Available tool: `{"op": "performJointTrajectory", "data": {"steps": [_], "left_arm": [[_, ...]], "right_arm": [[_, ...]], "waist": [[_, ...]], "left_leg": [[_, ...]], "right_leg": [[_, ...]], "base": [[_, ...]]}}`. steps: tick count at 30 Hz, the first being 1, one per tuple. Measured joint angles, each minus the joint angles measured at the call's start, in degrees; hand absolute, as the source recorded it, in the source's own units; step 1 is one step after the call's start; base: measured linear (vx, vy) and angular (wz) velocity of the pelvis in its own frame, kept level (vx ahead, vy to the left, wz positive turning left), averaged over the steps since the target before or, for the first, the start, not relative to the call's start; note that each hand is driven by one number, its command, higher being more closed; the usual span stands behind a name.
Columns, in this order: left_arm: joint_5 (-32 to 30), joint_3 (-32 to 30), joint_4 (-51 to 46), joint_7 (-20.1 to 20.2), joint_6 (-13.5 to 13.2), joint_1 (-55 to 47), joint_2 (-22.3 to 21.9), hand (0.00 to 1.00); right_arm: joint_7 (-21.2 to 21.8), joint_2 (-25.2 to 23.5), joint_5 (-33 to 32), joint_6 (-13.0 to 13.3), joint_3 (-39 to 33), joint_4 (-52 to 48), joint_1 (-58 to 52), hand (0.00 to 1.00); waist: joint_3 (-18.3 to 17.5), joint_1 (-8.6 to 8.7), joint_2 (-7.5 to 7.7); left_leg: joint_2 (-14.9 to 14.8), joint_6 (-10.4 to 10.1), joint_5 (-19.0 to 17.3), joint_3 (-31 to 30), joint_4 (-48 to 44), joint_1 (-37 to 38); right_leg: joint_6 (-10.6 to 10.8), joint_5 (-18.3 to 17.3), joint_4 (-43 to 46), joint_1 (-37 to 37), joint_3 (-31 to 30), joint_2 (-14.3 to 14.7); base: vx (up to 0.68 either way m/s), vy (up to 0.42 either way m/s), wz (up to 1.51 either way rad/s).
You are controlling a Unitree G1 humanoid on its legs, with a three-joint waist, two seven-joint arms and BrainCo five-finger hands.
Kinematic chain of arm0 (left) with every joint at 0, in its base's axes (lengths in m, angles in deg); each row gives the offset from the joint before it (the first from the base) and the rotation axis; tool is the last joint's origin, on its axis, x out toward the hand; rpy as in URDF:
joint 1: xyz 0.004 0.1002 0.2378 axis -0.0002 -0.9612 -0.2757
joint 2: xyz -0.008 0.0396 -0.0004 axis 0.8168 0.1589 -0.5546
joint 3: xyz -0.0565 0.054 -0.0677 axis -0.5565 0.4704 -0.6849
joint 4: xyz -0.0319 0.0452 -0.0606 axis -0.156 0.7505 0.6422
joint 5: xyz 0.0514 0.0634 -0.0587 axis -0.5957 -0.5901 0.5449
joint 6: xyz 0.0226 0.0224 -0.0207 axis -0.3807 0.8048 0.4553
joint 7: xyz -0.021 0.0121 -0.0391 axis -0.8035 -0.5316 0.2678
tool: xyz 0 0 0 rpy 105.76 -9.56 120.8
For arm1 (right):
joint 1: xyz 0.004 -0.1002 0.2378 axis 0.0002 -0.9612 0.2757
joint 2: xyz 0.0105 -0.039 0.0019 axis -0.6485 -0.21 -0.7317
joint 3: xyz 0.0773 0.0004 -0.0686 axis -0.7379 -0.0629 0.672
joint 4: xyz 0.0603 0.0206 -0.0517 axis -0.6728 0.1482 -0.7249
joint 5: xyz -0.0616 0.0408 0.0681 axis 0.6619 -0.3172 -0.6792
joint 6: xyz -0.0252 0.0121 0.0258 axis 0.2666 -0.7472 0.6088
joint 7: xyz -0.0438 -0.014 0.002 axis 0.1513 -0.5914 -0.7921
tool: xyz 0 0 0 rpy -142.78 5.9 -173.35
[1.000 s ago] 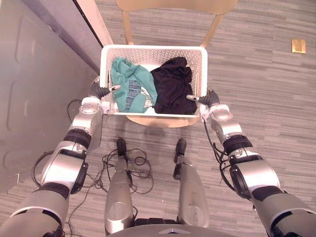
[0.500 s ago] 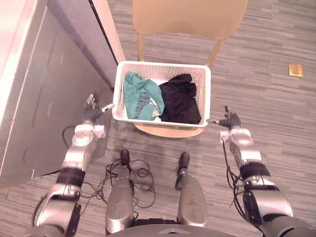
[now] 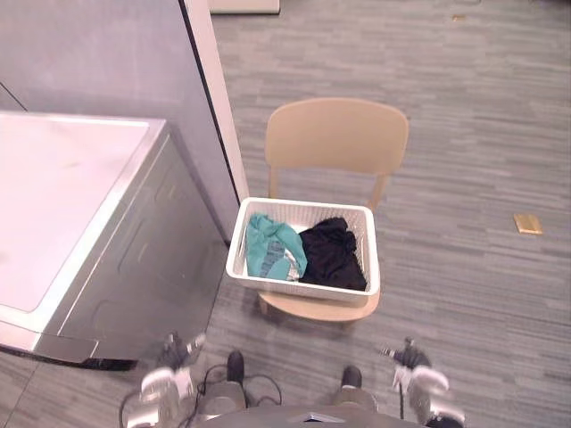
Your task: Pick up the laundry basket with both hands and put the clothes into the washing machine.
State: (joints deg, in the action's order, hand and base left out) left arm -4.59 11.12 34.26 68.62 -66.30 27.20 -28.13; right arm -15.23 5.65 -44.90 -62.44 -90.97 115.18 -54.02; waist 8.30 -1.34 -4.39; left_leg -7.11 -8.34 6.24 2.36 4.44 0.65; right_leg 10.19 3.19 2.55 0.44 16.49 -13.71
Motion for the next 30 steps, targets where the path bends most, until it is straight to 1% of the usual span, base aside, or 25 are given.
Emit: {"op": "performJointTrajectory", "data": {"steps": [2, 3, 5, 7, 10, 11, 12, 13, 14, 15, 16, 17, 18, 19, 20, 21, 22, 23, 24, 25, 26, 27, 28, 29, 30], "left_arm": [[-0.38, -5.00, 7.71, 0.14, 0.72, -0.92, -0.55, 0.00], [-0.15, -10.39, 11.81, 0.19, 1.42, -2.44, -0.85, 0.00], [2.03, -13.44, 13.20, 0.45, 3.11, -4.44, -0.99, 0.00], [1.90, -13.81, 13.09, 0.82, 3.98, -5.00, -1.04, 0.00], [2.43, -11.83, 11.29, 0.88, 3.26, -3.46, -1.74, 0.00], [3.22, -11.22, 9.57, 1.08, 2.35, -2.46, -2.54, 0.00], [3.54, -10.87, 8.36, 1.26, 1.67, -1.83, -2.71, 0.00], [3.74, -10.86, 7.92, 1.40, 1.08, -0.69, -2.62, 0.00], [3.79, -10.86, 7.89, 1.39, 0.87, 0.10, -2.52, 0.00], [4.39, -11.25, 7.41, 1.48, 0.78, 1.55, -1.40, 0.00], [4.64, -11.26, 7.45, 1.52, 0.79, 1.81, -1.11, 0.00], [4.69, -11.16, 7.71, 1.51, 0.83, 1.63, -1.41, 0.00], [4.72, -11.16, 8.70, 1.50, 0.80, 0.59, -2.15, 0.00], [4.67, -11.34, 9.91, 1.47, 0.85, -0.03, -1.96, 0.00], [4.68, -11.59, 10.65, 1.48, 0.85, 0.21, -1.79, 0.00], [4.64, -12.12, 11.18, 1.45, 1.10, 0.53, -1.47, 0.00], [4.61, -12.67, 11.06, 1.01, 1.09, 0.84, -1.00, 0.00], [4.58, -12.64, 10.72, 1.00, 1.10, 0.89, -0.71, 0.00], [3.49, -12.13, 10.42, 0.91, 1.04, 0.96, 0.15, 0.00], [2.27, -11.38, 10.03, 0.70, 1.07, 2.04, 0.58, 0.00], [1.93, -10.73, 10.03, 0.65, 1.07, 2.32, 1.21, 0.00], [2.42, -9.16, 9.99, 0.49, 0.98, 3.08, 3.64, 0.00], [3.67, -7.51, 9.61, 0.25, 1.00, 3.28, 4.77, 0.00], [4.30, -6.88, 9.14, 0.24, 1.01, 3.20, 4.88, 0.00], [4.74, -5.04, 8.09, 0.79, 0.78, 3.32, 4.97, 0.00]], "right_arm": [[0.60, -1.10, -0.06, -0.24, -0.10, 4.90, -1.18, 0.00], [1.55, -1.05, 0.05, -0.70, -1.60, 6.81, -1.65, 0.00], [2.26, -0.57, 0.13, -0.92, -1.41, 8.88, -1.76, 0.00], [2.49, 0.14, 0.80, -0.89, 0.39, 9.86, -1.30, 0.00], [2.53, 1.41, 2.36, -0.84, 3.35, 9.85, 0.14, 0.00], [2.50, 1.74, 2.33, -0.83, 3.42, 9.74, 0.66, 0.00], [2.43, 2.06, 2.24, -0.75, 3.45, 9.64, 0.99, 0.00], [2.29, 1.97, 2.10, -0.69, 3.02, 9.54, 1.42, 0.00], [2.18, 1.40, 2.06, -0.64, 2.89, 9.54, 1.78, 0.00], [2.03, -0.03, 1.85, -0.07, 2.13, 9.69, 2.81, 0.00], [1.97, -0.11, 1.80, 0.33, 1.69, 9.67, 3.52, 0.00], [1.89, 0.21, 1.82, 0.38, 0.98, 9.59, 4.28, 0.00], [1.73, 0.33, 1.83, 0.41, 0.65, 9.62, 4.29, 0.00], [1.44, 0.19, 1.83, 0.40, 0.59, 9.85, 4.25, 0.00], [1.32, -0.09, 1.83, 0.36, 0.44, 9.93, 4.20, 0.00], [1.26, -0.38, 1.76, 0.39, -0.14, 10.45, 4.16, 0.00], [1.20, -0.30, 1.76, 0.55, -1.64, 11.55, 4.06, 0.00], [1.06, -0.08, 1.76, 0.54, -2.18, 12.06, 4.09, 0.00], [0.80, 0.31, 1.75, 0.40, -3.11, 13.02, 3.43, 0.00], [0.66, 0.66, 1.76, 0.64, -5.83, 15.18, 3.91, 0.00], [0.67, -0.05, 1.68, 0.69, -7.27, 16.70, 4.54, 0.00], [0.16, -2.08, 1.59, 0.66, -8.36, 18.85, 5.40, 0.00], [-0.34, -2.75, 1.55, 0.31, -8.44, 19.20, 5.15, 0.00], [-0.30, -2.82, 1.47, 0.31, -8.57, 19.17, 4.88, 0.00], [-0.15, -3.09, 1.00, 0.27, -8.96, 18.65, 4.49, 0.00]], "waist": [[-0.63, -0.02, 0.24], [-1.03, 0.03, 0.84], [-2.36, -0.06, 0.95], [-2.35, -0.12, 0.91], [-2.14, -0.02, -0.06], [-2.26, -0.30, -1.10], [-2.07, -0.73, -1.26], [-1.16, -1.20, -1.54], [-0.84, -1.38, 0.20], [0.73, -1.83, 2.43], [1.19, -1.99, 2.69], [1.79, -1.71, 2.62], [1.86, -1.46, 1.45], [1.72, -0.83, 1.11], [1.73, -0.79, 1.13], [1.90, -0.54, 1.47], [1.89, 0.09, 2.24], [1.64, 0.33, 2.74], [1.20, 0.67, 3.40], [0.86, 0.43, 3.80], [0.85, 0.27, 4.97], [0.87, -0.16, 7.55], [0.62, -0.36, 8.80], [0.60, -0.36, 9.00], [0.61, -0.35, 8.91]], "left_leg": [[-0.13, -0.15, -0.60, 0.19, 0.00, 2.08], [-0.28, -0.25, -0.99, 0.28, 0.00, 3.52], [-0.67, -0.33, -1.17, -0.17, -0.03, 3.45], [-1.13, -0.60, -1.37, -1.91, -1.60, 2.04], [-1.68, -0.81, -0.45, -8.00, -3.55, -3.65], [-1.64, -0.31, 0.63, -10.38, -3.29, -5.90], [-1.52, 1.57, 0.97, -10.79, -3.02, -7.65], [-1.40, 8.11, -2.31, -9.66, -1.43, -8.98], [-1.21, 9.33, -7.12, -7.94, -1.07, -9.04], [0.30, 8.63, -6.85, -3.39, -8.45, -12.60], [0.93, 8.43, -6.48, -2.02, -15.46, -14.68], [1.54, 8.17, -7.62, -0.06, -28.18, -16.13], [0.19, 7.18, -11.17, 1.80, -35.28, -13.81], [-2.61, 5.35, -15.55, 3.12, -39.65, -11.53], [-4.66, 4.74, -16.87, 3.95, -41.50, -10.55], [-8.12, 4.89, -17.48, 5.44, -42.55, -8.98], [-12.37, 5.13, -17.52, 6.26, -42.05, -7.34], [-14.32, 5.52, -17.17, 6.66, -41.15, -6.92], [-17.45, 5.37, -15.94, 7.81, -37.14, -6.29], [-14.77, -2.45, -19.60, 8.10, -34.16, -5.93], [-13.25, -2.53, -21.23, 8.52, -33.79, -6.84], [-10.01, -2.04, -21.54, 8.45, -35.49, -9.69], [-8.17, -1.59, -21.78, 7.78, -37.06, -11.39], [-7.25, -1.44, -21.86, 7.07, -37.35, -11.63], [-5.78, -1.16, -21.90, 5.03, -35.75, -11.00]], "right_leg": [[0.00, -0.42, -0.24, 2.08, -0.01, 0.10], [-0.01, -0.74, -0.37, 3.58, 0.05, 0.19], [-0.18, -0.97, -0.42, 4.15, 0.35, 0.59], [-0.58, -1.21, -0.27, 4.79, 1.85, 1.14], [-1.49, -2.49, 2.86, 2.88, 6.92, 1.98], [-1.84, -4.21, 6.26, 0.79, 9.10, 1.62], [-2.01, -5.82, 9.44, -1.16, 10.96, 0.69], [-3.17, -6.83, 11.56, -2.47, 12.39, 0.09], [-4.38, -6.31, 10.51, -2.53, 12.76, -0.35], [-4.92, -5.70, 10.53, -3.23, 15.31, -3.60], [-4.97, -5.59, 11.10, -3.64, 15.94, -4.79], [-4.58, -5.19, 12.60, -3.63, 17.30, -6.14], [-4.63, -5.23, 13.52, -2.70, 17.82, -6.39], [-4.64, -5.19, 15.01, -2.42, 19.40, -6.97], [-4.67, -5.16, 15.96, -2.49, 19.82, -7.30], [-4.78, -5.08, 17.57, -2.53, 20.49, -8.26], [-4.38, -4.83, 19.84, -2.55, 21.74, -10.46], [-3.77, -4.45, 20.80, -2.77, 22.35, -11.87], [-2.03, -3.04, 21.97, -3.01, 23.62, -14.39], [-1.65, 0.34, 21.58, -4.01, 24.00, -16.83], [-2.17, 2.81, 20.01, -4.23, 24.04, -17.92], [-2.90, 9.48, 15.43, -4.08, 24.01, -19.59], [-3.78, 17.74, 12.15, -2.98, 23.77, -20.26], [-4.42, 22.17, 11.44, -2.25, 23.46, -20.72], [-9.92, 26.41, 12.81, -2.77, 20.56, -21.20]], "base": [[0.01, -0.010, -0.03], [0.00, 0.000, 0.00], [-0.04, -0.032, 0.11], [-0.08, -0.055, 0.42], [-0.14, -0.076, 0.80], [-0.14, -0.070, 1.20], [-0.13, -0.066, 1.31], [-0.08, -0.057, 1.08], [-0.10, -0.061, 1.09], [-0.09, -0.019, 0.73], [-0.15, -0.006, 0.72], [-0.16, 0.038, 0.48], [-0.17, 0.081, 0.54], [-0.10, 0.125, 0.41], [-0.08, 0.138, 0.43], [-0.10, 0.270, 0.61], [-0.09, 0.320, 0.77], [-0.08, 0.369, 1.08], [-0.07, 0.543, 1.03], [-0.06, 0.589, 0.96], [-0.12, 0.730, 0.77], [-0.13, 0.591, 0.65], [-0.14, 0.573, 0.66], [-0.11, 0.536, 0.75], [-0.05, 0.398, 0.94]]}}
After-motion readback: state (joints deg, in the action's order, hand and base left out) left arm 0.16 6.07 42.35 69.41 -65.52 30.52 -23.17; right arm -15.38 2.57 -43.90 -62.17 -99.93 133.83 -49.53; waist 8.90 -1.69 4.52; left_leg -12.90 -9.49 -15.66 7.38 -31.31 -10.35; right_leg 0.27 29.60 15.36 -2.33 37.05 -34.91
